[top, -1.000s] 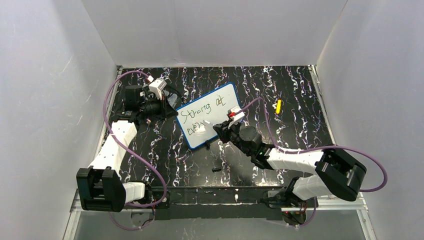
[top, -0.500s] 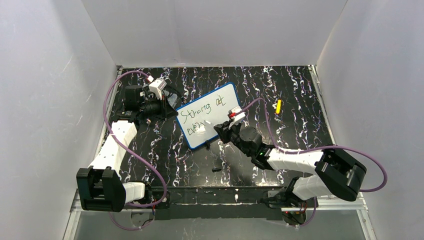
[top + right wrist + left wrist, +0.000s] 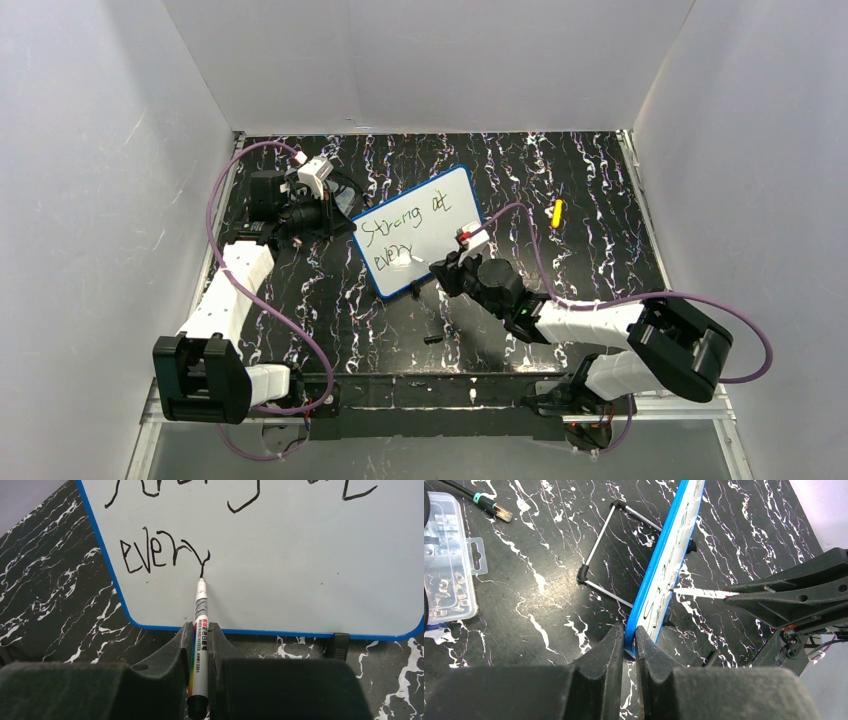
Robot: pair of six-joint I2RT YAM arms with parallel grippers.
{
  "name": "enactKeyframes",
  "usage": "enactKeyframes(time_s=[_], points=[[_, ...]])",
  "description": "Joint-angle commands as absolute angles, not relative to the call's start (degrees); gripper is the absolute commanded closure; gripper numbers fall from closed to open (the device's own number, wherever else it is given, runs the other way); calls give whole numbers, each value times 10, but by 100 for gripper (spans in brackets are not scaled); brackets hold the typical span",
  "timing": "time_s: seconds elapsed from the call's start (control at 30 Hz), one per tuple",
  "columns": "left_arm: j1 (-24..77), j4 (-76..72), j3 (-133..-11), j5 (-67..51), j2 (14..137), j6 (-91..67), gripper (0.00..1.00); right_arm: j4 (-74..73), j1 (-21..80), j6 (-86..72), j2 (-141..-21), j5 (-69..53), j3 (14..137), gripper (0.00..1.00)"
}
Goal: Write a sentence on the whiteboard
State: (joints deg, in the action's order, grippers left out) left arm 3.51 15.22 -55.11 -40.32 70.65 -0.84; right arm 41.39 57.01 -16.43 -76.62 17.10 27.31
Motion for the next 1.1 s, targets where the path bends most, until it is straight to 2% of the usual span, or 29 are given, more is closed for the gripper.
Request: enactKeyframes(time_s=[0.0,0.4,1.07], points=[[36,159,-552,-411,688,-3,100,411,571,-178,-779,160,266,99],[37,159,-552,-411,688,-3,100,411,590,-201,-793,149,262,99],[36,159,-551,-411,684,-3,100,350,594,-202,-677,155,290,99]])
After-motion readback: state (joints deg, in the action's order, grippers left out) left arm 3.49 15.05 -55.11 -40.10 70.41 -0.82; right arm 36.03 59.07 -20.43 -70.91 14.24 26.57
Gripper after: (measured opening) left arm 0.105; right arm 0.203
